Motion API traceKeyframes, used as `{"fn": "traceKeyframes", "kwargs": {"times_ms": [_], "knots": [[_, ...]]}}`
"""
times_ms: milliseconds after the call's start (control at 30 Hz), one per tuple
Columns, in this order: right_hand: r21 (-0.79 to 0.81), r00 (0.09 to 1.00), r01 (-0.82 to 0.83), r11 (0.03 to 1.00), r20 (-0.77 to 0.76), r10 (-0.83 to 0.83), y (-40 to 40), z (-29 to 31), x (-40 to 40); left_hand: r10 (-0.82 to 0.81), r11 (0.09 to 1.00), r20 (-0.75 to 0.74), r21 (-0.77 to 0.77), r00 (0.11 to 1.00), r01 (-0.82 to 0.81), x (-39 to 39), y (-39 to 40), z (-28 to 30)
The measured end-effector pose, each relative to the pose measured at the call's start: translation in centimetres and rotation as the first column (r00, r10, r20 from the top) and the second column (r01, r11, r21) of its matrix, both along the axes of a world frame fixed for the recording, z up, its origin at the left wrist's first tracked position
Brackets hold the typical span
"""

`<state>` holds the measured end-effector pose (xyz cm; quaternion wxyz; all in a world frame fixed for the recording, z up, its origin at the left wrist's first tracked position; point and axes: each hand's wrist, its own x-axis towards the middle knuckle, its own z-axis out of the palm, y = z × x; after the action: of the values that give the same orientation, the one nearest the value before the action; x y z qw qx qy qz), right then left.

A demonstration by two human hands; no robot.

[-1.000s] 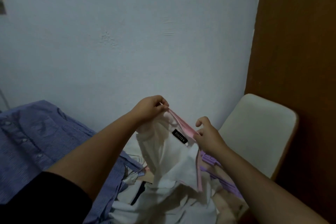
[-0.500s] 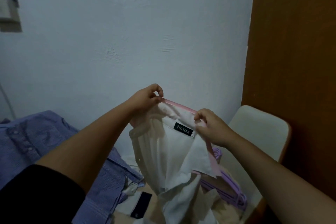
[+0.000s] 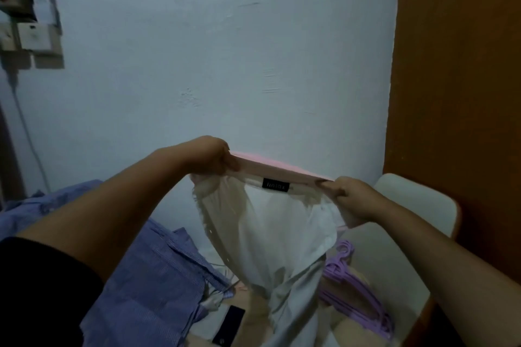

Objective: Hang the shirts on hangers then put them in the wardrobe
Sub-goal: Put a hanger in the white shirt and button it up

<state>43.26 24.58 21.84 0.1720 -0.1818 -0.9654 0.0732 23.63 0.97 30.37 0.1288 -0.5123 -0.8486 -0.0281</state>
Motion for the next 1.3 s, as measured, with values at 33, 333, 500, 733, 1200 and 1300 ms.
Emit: {"fn": "traceKeyframes", "kwargs": {"times_ms": [33, 333, 500, 733, 1200, 1300], "knots": [[0.011, 1.000, -0.010, 1.000, -0.007, 0.010, 0.3, 0.9, 0.0, 0.032, 0.998, 0.037, 0.050, 0.999, -0.034, -0.2, -0.5, 0.5], [-0.113, 0.967, -0.069, 0.991, -0.253, 0.038, -0.9, 12.5, 1.9, 0.100, 0.925, 0.201, 0.342, 0.975, -0.165, 0.3, -5.3, 7.9], [-0.079, 0.921, -0.116, 0.990, -0.381, 0.078, -2.3, 17.3, 2.6, 0.047, 0.829, 0.357, 0.508, 0.933, -0.236, 1.6, -7.0, 11.8], [-0.275, 0.913, -0.194, 0.942, -0.401, 0.071, -2.1, 14.3, 0.9, 0.070, 0.872, 0.415, 0.416, 0.907, -0.257, -0.3, -8.6, 9.7], [-0.614, 0.988, 0.014, 0.789, 0.130, 0.084, 6.7, -14.1, -8.4, 0.238, 0.971, 0.677, -0.177, 0.697, -0.160, -11.7, 0.3, -17.7], [-0.603, 0.970, 0.071, 0.794, 0.227, 0.087, 9.7, -19.2, -11.7, 0.257, 0.965, 0.687, -0.213, 0.680, -0.150, -14.9, 3.2, -22.6]]}}
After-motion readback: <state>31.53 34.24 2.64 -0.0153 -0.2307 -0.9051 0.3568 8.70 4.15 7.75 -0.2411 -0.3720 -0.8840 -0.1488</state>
